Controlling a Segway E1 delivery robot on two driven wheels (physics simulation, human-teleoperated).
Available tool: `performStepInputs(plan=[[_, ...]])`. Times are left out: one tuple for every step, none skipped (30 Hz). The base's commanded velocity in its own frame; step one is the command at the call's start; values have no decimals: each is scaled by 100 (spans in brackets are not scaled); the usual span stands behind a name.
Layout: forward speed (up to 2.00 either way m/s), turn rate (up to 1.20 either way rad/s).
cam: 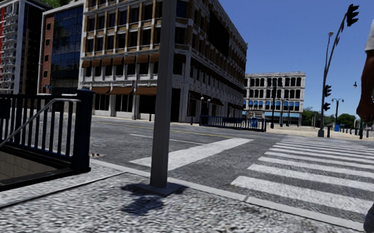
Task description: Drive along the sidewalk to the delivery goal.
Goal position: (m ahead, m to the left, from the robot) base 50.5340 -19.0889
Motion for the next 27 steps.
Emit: performStepInputs(plan=[[134, -39], [132, -35], [131, -32], [130, -30], [130, -30], [130, -29], [130, -29], [130, -37], [130, -50], [130, -50], [129, -58], [128, -62], [124, -73], [124, -73], [118, -81], [115, -84], [113, -84], [113, -84], [108, -84], [106, -84], [106, -84], [106, -84], [105, -84], [105, -84], [105, -84], [105, -84], [107, -76]])
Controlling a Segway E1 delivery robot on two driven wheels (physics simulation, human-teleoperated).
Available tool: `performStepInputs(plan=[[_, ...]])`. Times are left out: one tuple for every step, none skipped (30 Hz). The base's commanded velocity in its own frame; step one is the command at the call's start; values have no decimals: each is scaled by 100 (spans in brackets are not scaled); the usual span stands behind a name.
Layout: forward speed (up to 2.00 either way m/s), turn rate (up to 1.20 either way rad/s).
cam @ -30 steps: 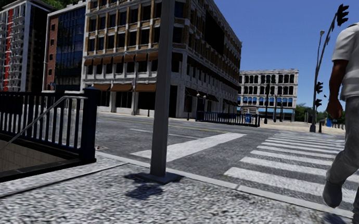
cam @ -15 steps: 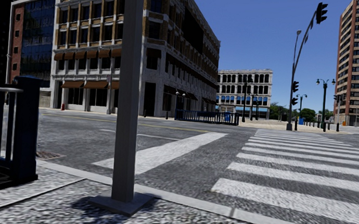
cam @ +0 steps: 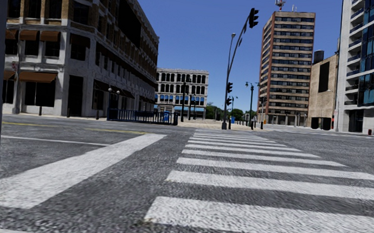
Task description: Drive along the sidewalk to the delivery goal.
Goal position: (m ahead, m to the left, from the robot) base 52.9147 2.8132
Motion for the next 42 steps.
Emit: performStepInputs(plan=[[110, -69], [111, -67], [111, -65], [111, -65], [112, -64], [112, -63], [112, -61], [112, -61], [112, -57], [112, -40], [112, 0], [112, 0], [112, 0], [112, 0], [112, 0], [112, 0], [112, 0], [112, 0], [112, 0], [112, 0], [112, 0], [112, 0], [112, 0], [112, 0], [112, 0], [112, 0], [112, 0], [113, 0], [113, 0], [114, 0], [116, 0], [116, 0], [117, 3], [118, 6], [118, 9], [118, 9], [119, 12], [119, 13], [119, 13], [119, 13], [119, 13], [119, 11]])
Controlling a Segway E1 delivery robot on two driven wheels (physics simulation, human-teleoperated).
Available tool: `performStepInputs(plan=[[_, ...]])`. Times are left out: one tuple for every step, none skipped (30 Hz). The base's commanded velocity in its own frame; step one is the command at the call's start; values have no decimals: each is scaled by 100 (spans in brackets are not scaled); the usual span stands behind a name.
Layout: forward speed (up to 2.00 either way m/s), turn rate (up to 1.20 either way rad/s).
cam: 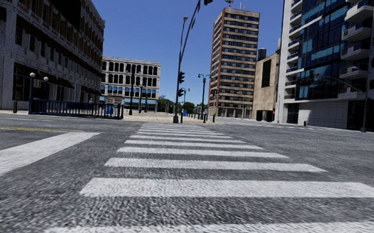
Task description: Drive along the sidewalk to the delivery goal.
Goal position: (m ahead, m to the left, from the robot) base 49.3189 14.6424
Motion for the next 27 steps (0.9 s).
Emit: performStepInputs(plan=[[119, 7], [119, 6], [119, 6], [119, 6], [119, 6], [119, 6], [119, 6], [119, 5], [119, 2], [119, 0], [119, 0], [119, 0], [119, 0], [119, 0], [119, 19], [119, 19], [119, 37], [128, 43], [200, 44], [200, 44], [200, 44], [200, 44], [200, 44], [200, 34], [200, 34], [200, 25], [200, 15]])
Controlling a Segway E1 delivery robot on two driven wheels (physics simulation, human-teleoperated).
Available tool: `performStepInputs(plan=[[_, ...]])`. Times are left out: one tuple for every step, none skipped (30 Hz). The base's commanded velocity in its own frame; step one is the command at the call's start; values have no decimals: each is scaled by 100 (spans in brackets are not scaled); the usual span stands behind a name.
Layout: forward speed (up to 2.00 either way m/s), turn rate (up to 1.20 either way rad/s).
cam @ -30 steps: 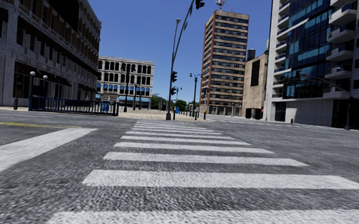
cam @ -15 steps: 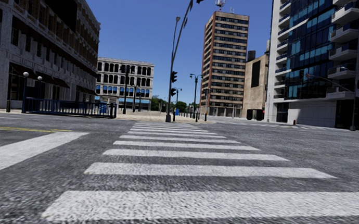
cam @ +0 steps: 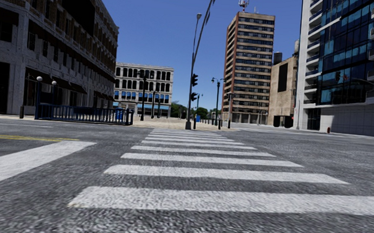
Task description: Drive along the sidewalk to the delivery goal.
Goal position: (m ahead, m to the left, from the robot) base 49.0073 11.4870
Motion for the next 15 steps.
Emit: performStepInputs(plan=[[200, 7], [200, 5], [200, 5], [200, 0], [200, 0], [200, 0], [200, 0], [200, 0], [200, 0], [200, 0], [200, 0], [200, 0], [200, 0], [200, 0], [200, 0]])
